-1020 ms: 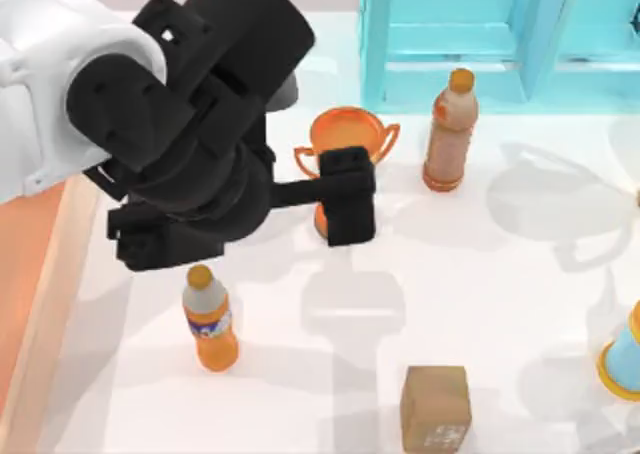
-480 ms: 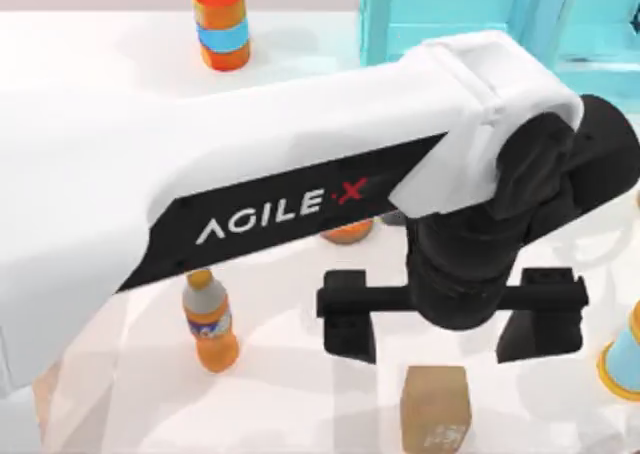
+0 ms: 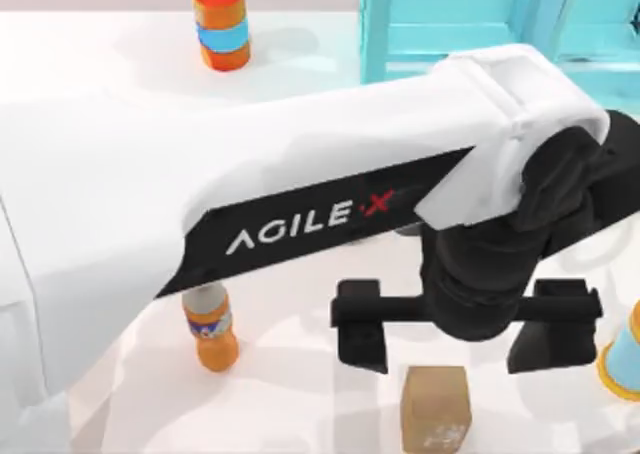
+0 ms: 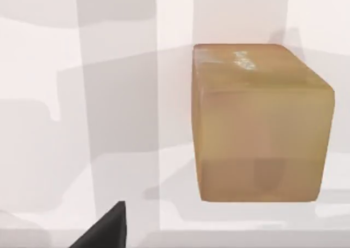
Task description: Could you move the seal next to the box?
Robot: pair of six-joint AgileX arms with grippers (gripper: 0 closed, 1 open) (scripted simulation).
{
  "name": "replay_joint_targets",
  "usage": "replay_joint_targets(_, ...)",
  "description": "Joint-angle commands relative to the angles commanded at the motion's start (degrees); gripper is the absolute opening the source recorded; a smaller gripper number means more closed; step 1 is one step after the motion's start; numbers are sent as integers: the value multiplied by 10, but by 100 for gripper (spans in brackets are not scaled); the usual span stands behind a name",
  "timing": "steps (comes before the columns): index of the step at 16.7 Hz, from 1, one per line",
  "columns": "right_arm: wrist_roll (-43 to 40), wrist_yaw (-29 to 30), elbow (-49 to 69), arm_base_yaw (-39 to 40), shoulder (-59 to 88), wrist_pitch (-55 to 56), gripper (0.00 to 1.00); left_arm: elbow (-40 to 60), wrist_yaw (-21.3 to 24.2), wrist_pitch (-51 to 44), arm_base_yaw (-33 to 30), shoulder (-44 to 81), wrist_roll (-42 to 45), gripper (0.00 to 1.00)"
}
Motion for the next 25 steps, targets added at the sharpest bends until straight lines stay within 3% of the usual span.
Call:
replay_joint_targets(9, 0, 0, 0, 0, 0, 0, 100, -149, 0, 188, 0, 37, 2, 100)
replay_joint_targets(14, 0, 0, 0, 0, 0, 0, 100, -165, 0, 205, -1, 41, 1, 100)
replay_joint_targets(25, 0, 0, 0, 0, 0, 0, 100, -165, 0, 205, -1, 41, 1, 17)
